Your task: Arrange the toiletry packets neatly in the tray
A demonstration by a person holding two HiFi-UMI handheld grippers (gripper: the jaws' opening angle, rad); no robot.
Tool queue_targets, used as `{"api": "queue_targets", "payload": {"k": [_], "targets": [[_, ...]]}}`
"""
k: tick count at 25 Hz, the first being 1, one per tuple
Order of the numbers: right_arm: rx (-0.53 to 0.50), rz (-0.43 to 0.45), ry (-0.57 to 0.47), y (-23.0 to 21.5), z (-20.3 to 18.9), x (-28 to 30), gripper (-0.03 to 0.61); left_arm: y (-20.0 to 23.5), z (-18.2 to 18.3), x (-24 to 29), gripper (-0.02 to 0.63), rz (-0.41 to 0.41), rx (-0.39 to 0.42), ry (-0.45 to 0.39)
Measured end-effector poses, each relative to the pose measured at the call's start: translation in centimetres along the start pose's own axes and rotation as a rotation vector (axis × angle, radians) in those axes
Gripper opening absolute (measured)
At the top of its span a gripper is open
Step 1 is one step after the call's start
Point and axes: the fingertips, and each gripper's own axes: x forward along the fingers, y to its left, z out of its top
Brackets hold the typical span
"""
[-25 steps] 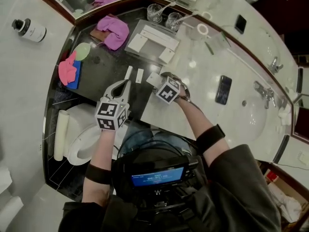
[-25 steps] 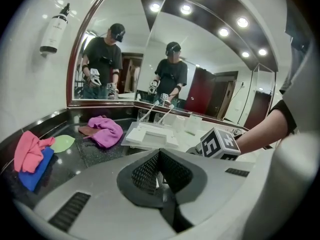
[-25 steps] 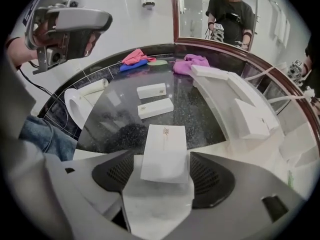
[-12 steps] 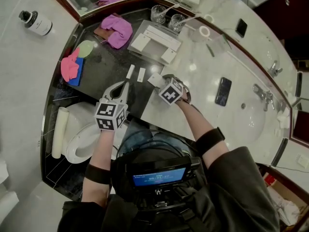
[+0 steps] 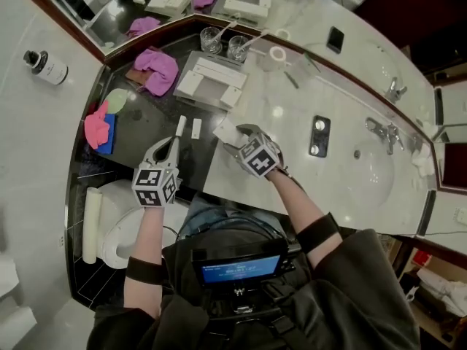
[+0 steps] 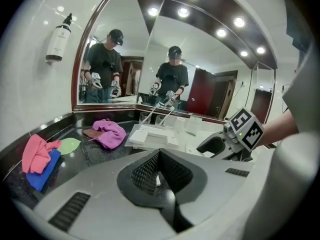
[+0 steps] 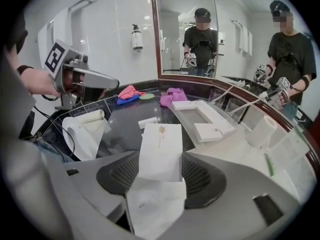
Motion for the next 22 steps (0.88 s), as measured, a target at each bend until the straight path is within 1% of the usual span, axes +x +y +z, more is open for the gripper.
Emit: {"api": "queue_targets", "payload": {"k": [5, 11, 14, 17, 22], "targets": [[0.022, -0.052, -0.081, -0.6, 0.2, -4.2, 0.279, -0.9, 0.9, 0.3, 0.0, -0.011, 0.025, -0.004], [0.002, -0.087, -0.091, -1.3, 0.0, -6.3, 0.279, -2.4, 1.3, 0.9, 0.002, -0.03, 0.032, -0.002], [-0.052, -0.093, -0.073, -2.1, 1.3, -5.6, 0.279, -2.6, 1.4, 1.8, 0.002, -0.039, 0.034, 0.004], [-0.108, -0.081, -0.041, -3.2, 2.8, -3.7, 0.281, -2.1, 1.7, 2.9, 0.002, -0.042, 0.033, 0.011], [-0.187, -0.08, 0.001, -6.1, 6.7, 0.0, 0.281, -0.5, 2.9, 5.3, 0.001, -0.04, 0.038, 0.016]]}}
